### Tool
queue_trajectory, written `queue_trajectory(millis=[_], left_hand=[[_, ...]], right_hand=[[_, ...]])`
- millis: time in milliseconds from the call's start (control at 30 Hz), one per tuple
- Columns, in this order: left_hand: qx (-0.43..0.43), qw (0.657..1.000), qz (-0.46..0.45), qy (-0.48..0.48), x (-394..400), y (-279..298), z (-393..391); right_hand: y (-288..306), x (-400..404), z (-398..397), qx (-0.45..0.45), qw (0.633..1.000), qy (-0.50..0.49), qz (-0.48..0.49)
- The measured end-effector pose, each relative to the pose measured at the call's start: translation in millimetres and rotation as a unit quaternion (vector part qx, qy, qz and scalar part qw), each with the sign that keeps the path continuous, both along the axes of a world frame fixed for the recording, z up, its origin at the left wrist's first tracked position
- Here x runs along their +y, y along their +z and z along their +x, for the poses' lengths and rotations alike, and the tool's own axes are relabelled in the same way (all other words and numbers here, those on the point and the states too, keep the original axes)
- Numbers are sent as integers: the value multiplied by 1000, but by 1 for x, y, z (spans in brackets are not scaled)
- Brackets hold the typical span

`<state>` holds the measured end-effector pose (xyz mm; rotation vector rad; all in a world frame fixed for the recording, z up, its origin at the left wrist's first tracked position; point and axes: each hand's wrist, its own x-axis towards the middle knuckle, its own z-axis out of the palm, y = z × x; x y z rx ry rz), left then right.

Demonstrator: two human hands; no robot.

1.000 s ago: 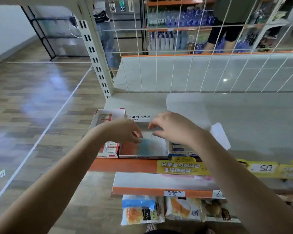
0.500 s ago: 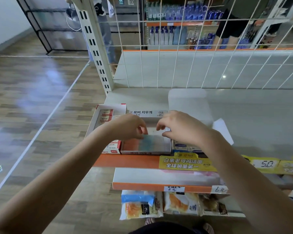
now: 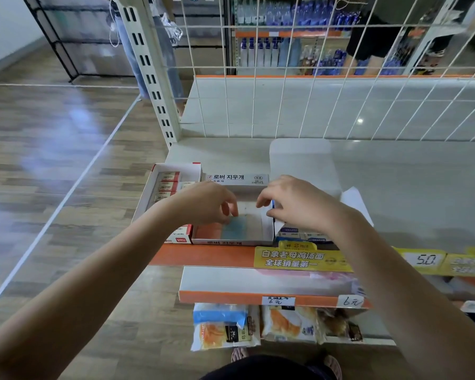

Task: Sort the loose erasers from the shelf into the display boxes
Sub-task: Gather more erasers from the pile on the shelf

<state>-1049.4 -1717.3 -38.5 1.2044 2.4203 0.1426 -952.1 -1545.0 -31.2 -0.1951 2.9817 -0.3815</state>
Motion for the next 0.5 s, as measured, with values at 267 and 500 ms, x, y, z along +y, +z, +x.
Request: queue_trajectory(millis=[267,500], left_hand=[[53,998,-15,-8,0,0,3],[61,997,-29,-27,8,4,3]], right_hand=[[0,4,2,-3,1000,2,-8],[1,4,1,2,1000,13,-16]])
